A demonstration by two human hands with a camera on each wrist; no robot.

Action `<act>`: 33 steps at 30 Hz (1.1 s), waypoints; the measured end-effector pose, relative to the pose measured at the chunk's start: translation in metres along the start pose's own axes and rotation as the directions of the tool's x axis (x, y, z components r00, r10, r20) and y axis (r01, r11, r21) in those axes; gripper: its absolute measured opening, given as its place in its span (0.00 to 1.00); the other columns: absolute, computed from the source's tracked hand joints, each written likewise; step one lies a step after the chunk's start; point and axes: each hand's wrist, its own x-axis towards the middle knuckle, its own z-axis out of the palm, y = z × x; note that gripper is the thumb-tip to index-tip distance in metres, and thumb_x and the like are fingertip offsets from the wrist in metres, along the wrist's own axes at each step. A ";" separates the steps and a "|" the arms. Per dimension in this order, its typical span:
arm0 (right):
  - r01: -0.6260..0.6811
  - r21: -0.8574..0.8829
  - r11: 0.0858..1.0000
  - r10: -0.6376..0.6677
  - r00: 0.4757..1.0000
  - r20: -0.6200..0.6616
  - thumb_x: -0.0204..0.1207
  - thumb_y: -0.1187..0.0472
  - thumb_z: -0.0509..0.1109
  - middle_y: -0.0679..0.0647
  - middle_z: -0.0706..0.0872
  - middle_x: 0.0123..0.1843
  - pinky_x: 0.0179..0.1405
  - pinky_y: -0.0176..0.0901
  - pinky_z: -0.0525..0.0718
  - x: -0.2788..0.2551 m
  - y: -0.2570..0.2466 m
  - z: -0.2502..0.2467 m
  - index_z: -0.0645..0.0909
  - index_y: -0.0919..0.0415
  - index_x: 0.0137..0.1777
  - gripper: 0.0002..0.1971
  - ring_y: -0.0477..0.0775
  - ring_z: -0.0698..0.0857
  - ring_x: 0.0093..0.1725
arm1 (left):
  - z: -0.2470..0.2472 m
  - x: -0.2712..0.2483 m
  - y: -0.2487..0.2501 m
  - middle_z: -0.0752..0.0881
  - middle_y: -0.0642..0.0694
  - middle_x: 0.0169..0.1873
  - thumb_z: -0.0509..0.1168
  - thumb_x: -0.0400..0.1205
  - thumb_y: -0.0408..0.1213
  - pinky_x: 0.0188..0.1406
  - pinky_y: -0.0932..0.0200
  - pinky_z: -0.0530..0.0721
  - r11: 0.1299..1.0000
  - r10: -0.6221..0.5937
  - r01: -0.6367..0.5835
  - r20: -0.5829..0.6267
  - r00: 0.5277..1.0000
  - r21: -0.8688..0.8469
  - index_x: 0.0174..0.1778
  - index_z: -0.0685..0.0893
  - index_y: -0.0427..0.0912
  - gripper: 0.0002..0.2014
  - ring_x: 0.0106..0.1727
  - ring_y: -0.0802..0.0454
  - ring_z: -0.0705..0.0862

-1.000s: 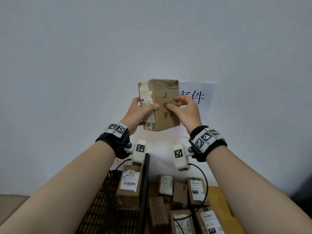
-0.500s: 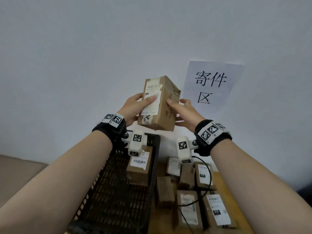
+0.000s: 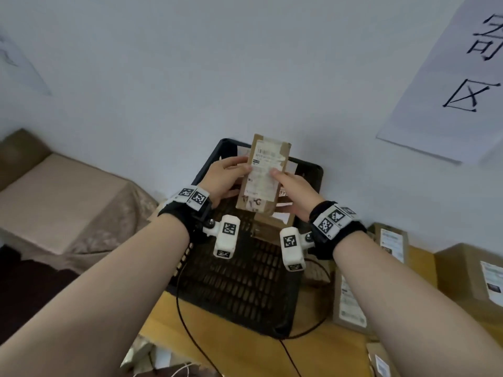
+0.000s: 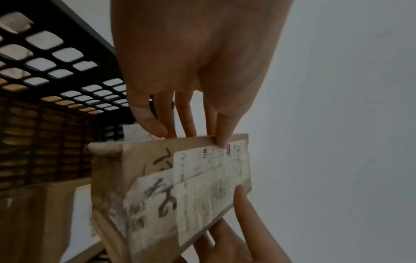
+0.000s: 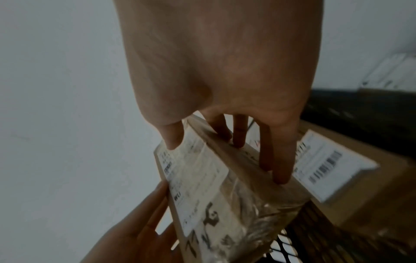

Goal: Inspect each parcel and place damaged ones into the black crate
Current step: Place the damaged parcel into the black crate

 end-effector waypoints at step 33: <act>-0.095 -0.454 0.886 -0.023 0.969 -0.248 0.82 0.52 0.67 0.54 0.88 0.55 0.65 0.52 0.81 0.155 0.076 0.014 0.91 0.53 0.60 0.14 0.56 0.83 0.62 | -0.024 0.175 -0.191 0.90 0.38 0.66 0.67 0.81 0.20 0.67 0.38 0.88 0.916 -0.367 0.380 -0.110 0.924 0.129 0.78 0.82 0.42 0.29 0.64 0.39 0.89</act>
